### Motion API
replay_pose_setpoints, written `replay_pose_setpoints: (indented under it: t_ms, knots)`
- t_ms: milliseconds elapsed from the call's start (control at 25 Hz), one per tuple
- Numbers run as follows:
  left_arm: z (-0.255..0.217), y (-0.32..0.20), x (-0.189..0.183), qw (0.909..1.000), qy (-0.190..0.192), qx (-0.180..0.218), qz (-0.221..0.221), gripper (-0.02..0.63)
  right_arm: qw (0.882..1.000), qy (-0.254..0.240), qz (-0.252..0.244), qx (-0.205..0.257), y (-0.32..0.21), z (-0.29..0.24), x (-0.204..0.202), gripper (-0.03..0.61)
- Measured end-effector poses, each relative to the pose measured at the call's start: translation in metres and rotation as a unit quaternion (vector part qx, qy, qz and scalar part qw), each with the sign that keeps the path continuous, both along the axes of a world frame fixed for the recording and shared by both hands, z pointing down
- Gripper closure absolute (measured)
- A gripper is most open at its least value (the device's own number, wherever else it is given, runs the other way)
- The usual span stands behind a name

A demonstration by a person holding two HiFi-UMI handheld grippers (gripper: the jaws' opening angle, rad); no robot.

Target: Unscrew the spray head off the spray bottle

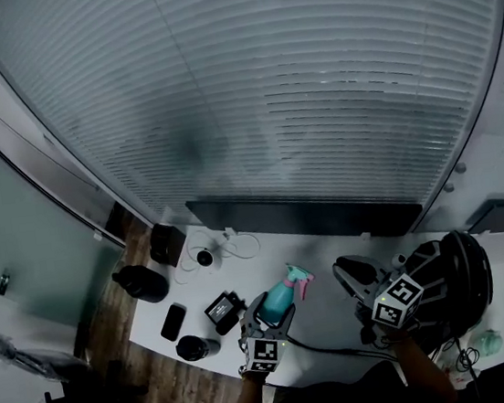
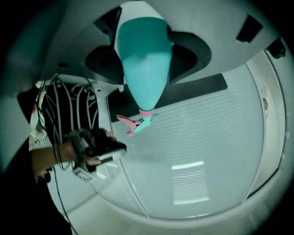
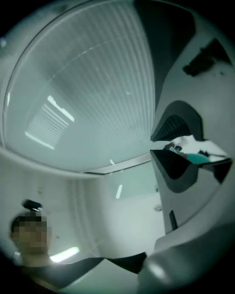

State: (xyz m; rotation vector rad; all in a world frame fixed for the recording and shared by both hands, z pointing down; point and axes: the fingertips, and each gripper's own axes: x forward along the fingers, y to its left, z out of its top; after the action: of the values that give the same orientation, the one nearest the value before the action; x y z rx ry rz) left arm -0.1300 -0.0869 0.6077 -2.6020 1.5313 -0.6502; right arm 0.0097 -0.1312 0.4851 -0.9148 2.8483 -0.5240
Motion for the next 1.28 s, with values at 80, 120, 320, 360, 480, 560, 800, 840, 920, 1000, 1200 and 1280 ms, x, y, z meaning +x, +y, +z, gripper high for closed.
replay_pose_setpoints:
  t_ms: [80,120,320,360,480,560,800,840,920,1000,1200,1280]
  knots:
    - [-0.026,0.004,0.005,0.998,0.055,0.027,0.013,0.295,0.992,-0.115,-0.036,-0.031,0.007,0.005,0.006,0.517]
    - [-0.036,0.007,0.008,0.9957,0.082,0.037,0.023,0.295,0.987,-0.142,-0.059,-0.034,0.012,0.005,0.002,0.515]
    - [-0.057,0.015,0.032,0.986,0.143,0.065,0.055,0.295,0.979,-0.138,-0.148,-0.028,0.025,0.019,-0.037,0.516]
    - [-0.06,0.016,0.036,0.9838,0.156,0.065,0.059,0.295,0.975,-0.151,-0.157,-0.032,0.026,0.019,-0.042,0.516]
    - [-0.068,0.019,0.046,0.977,0.188,0.068,0.073,0.295,0.973,-0.169,-0.154,-0.038,0.022,0.021,-0.05,0.517]
    - [-0.074,0.021,0.049,0.9731,0.204,0.072,0.08,0.295,0.982,-0.153,-0.107,-0.041,0.007,0.032,-0.047,0.518]
    - [-0.088,0.023,0.049,0.9653,0.229,0.07,0.104,0.295,0.989,-0.084,-0.123,0.002,0.017,0.034,-0.06,0.552]
    - [-0.088,0.022,0.049,0.966,0.225,0.068,0.108,0.294,0.988,-0.087,-0.125,0.007,0.018,0.031,-0.061,0.555]
    - [-0.084,0.02,0.05,0.9697,0.206,0.065,0.115,0.293,0.988,-0.091,-0.125,0.013,0.019,0.026,-0.06,0.561]
    - [-0.079,0.019,0.052,0.9745,0.177,0.064,0.122,0.29,0.988,-0.085,-0.129,0.021,0.022,0.024,-0.062,0.566]
    - [-0.068,0.017,0.06,0.98,0.121,0.06,0.146,0.29,0.988,-0.069,-0.136,0.037,0.026,0.021,-0.068,0.575]
    - [-0.065,0.018,0.063,0.98,0.118,0.059,0.149,0.291,0.988,-0.067,-0.137,0.036,0.026,0.023,-0.067,0.575]
